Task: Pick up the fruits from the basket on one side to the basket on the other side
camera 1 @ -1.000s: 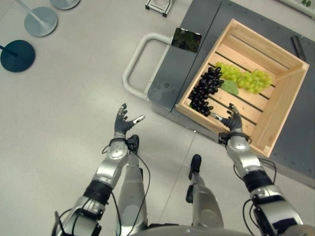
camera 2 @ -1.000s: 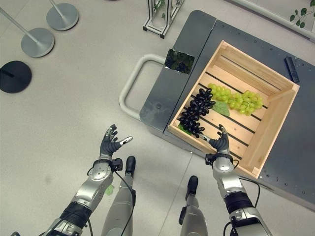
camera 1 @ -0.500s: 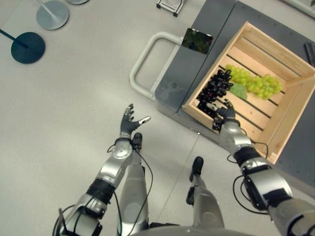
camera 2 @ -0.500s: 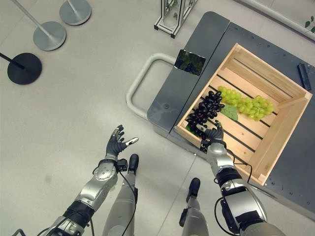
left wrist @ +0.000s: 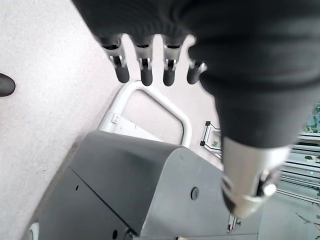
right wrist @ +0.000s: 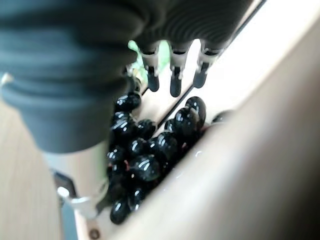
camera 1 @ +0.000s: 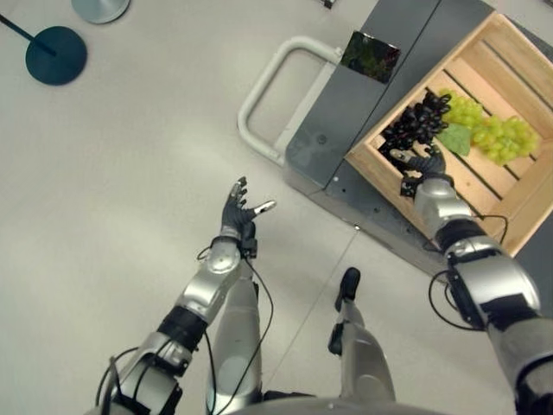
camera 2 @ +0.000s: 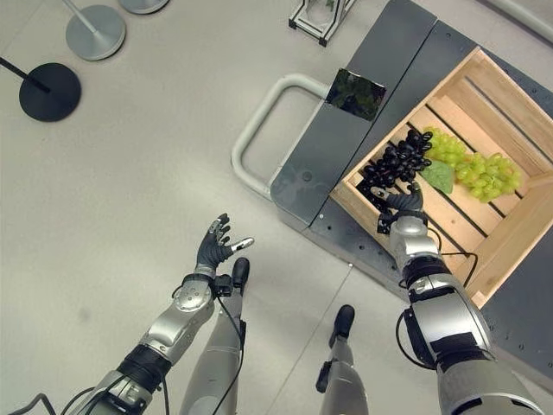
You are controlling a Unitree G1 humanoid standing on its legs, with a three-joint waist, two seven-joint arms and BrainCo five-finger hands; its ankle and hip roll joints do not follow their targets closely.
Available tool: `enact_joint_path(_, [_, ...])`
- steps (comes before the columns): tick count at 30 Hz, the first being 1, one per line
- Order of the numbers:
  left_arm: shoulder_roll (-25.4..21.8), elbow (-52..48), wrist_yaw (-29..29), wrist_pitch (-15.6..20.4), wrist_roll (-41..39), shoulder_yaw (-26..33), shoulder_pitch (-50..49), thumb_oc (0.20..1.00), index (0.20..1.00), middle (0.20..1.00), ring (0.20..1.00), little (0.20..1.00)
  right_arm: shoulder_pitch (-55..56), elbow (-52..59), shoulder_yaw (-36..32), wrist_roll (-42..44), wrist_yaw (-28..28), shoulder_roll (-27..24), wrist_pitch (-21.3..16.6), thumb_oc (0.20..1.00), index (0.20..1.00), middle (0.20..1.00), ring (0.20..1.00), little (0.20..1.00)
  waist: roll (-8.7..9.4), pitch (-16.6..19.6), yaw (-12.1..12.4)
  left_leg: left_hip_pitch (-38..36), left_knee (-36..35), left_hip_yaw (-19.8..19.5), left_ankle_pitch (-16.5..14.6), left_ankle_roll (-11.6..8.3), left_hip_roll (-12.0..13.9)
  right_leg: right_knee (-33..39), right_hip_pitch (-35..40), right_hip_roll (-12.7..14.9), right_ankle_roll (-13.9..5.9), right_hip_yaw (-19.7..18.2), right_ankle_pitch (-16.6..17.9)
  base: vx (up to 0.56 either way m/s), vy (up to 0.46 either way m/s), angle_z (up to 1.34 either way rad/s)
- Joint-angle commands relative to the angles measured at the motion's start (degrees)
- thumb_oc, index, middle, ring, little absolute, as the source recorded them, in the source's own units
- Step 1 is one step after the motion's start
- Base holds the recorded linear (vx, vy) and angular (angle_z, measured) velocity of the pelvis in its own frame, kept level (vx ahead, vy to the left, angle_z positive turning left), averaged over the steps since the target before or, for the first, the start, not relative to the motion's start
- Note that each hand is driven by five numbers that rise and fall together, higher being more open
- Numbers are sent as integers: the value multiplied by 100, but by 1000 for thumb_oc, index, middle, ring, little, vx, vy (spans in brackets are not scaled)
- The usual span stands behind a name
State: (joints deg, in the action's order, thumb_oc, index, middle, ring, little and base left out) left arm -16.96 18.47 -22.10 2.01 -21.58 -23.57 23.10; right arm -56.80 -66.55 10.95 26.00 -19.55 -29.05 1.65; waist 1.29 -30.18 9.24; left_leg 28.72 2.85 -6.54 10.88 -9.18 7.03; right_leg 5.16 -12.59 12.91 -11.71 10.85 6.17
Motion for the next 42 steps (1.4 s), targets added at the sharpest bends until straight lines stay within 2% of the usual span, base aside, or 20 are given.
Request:
enact_joint_path(1, [167, -418, 16, 351, -91, -167, 180, 1000, 1000, 1000, 1000, 1000, -269, -488, 223, -12, -146, -580, 117, 1000, 1000, 1000, 1000, 1000, -275, 39, 283, 82, -190, 67, -231, 238, -362, -754, -9, -32, 48, 91, -1069, 19, -12, 4])
enact_joint_path(5, [179, -423, 29, 361, -74, -149, 243, 1000, 1000, 1000, 1000, 1000, -295, -488, 295, 33, -75, -612, 121, 1000, 1000, 1000, 1000, 1000, -246, 39, 304, 127, -182, 27, -230, 226, -350, -729, -7, -58, 41, 131, -1082, 24, -7, 3])
enact_joint_path(9, [192, -402, 30, 362, -81, -34, 239, 1000, 1000, 1000, 1000, 1000, -52, -20, 356, 222, 61, -523, -1, 1000, 1000, 1000, 1000, 1000, -112, 39, 269, 95, -181, -7, -248, 234, -329, -701, 60, -95, 36, 153, -1091, 35, -13, 6])
enact_joint_path(11, [178, -372, 4, 343, -62, 84, 236, 1000, 1000, 1000, 1000, 1000, 288, 759, 387, 271, 41, -419, -136, 1000, 1000, 1000, 1000, 1000, -5, 39, 205, 77, -188, 3, -252, 231, -299, -709, 64, -107, 34, 147, -1089, 15, -4, 1])
enact_joint_path(12, [168, -353, -47, 314, -44, 258, 213, 1000, 1000, 1000, 1000, 1000, 736, 1601, 343, 303, 67, -283, -269, 1000, 1000, 1000, 1000, 1000, 93, 39, 113, 57, -190, 12, -262, 227, -270, -724, 53, -123, 32, 145, -1084, 0, 0, 0])
enact_joint_path(13, [164, -357, -46, 311, -43, 256, 202, 1000, 1000, 1000, 1000, 1000, 774, 1646, 330, 293, 51, -275, -254, 1000, 1000, 1000, 1000, 1000, 99, 39, 115, 47, -190, 13, -262, 228, -272, -726, 63, -120, 31, 146, -1088, 26, 4, 5])
enact_joint_path(14, [152, -341, -66, 272, 29, 420, 144, 1000, 1000, 1000, 1000, 1000, 1364, 2512, 195, 323, 105, -161, -385, 1000, 1000, 1000, 1000, 1000, 185, 39, 24, 15, -199, 27, -274, 229, -252, -732, 71, -128, 29, 133, -1083, 0, 0, 0])
enact_joint_path(15, [142, -349, -67, 255, 46, 476, 84, 1000, 1000, 1000, 1000, 1000, 1685, 2923, 78, 328, 121, -74, -440, 1000, 1000, 1000, 1000, 1000, 230, 39, -12, -18, -204, 23, -283, 230, -244, -733, 100, -130, 28, 130, -1090, 0, 0, 0])
enact_joint_path(17, [136, -337, -89, 244, 84, 541, 60, 1000, 1000, 1000, 1000, 1000, 1948, 3272, -9, 300, 111, -15, -488, 1000, 1000, 1000, 1000, 1000, 273, 39, -52, -33, -202, 29, -288, 231, -233, -738, 108, -127, 27, 130, -1089, 0, 0, 0])
enact_joint_path(19, [115, -279, -94, 182, 151, 717, -1, 1000, 1000, 1000, 1000, 1000, 2620, 4074, -452, 227, 89, 129, -618, 1000, 1000, 1000, 1000, 1000, 369, 39, -169, -129, -194, 44, -323, 248, -223, -757, 183, -127, 31, 115, -1102, -2, 26, -5])
enact_joint_path(23, [22, -235, -78, 145, 201, 885, 1, 1000, 1000, 1000, 1000, 1000, 3207, 4672, -919, 63, 38, 247, -694, 1000, 1000, 1000, 1000, 1000, 467, 39, -266, -319, -169, 95, -397, 294, -256, -840, 332, -92, 13, 69, -1127, -9, 33, -1])
enact_joint_path(33, [-186, -312, 128, 61, 295, 999, 22, 1000, 1000, 1000, 1000, 1000, 3796, 5236, -1445, -73, 63, 324, -674, 1000, 1000, 1000, 1000, 1000, 614, 45, -377, -794, -115, 221, -564, 423, -313, -1067, 609, -9, -45, -41, -1154, -25, 48, -6])
enact_joint_path(38, [-333, -384, 328, 32, 317, 956, 16, 1000, 1000, 1000, 1000, 1000, 3964, 5180, -1656, -46, 140, 213, -628, 1000, 1000, 1000, 1000, 1000, 633, 164, -535, -1084, 43, 320, -771, 582, -332, -1811, 494, -20, -113, -247, -1231, 2, 77, -9])
enact_joint_path(42, [-388, -369, 478, 18, 352, 883, 58, 1000, 1000, 1000, 1000, 1000, 4008, 4994, -1843, 72, 188, -34, -599, 1000, 1000, 1000, 1000, 1000, 637, 259, -568, -1228, 112, 360, -883, 634, -400, -1869, 565, -17, -98, -256, -1319, 17, 38, -4])
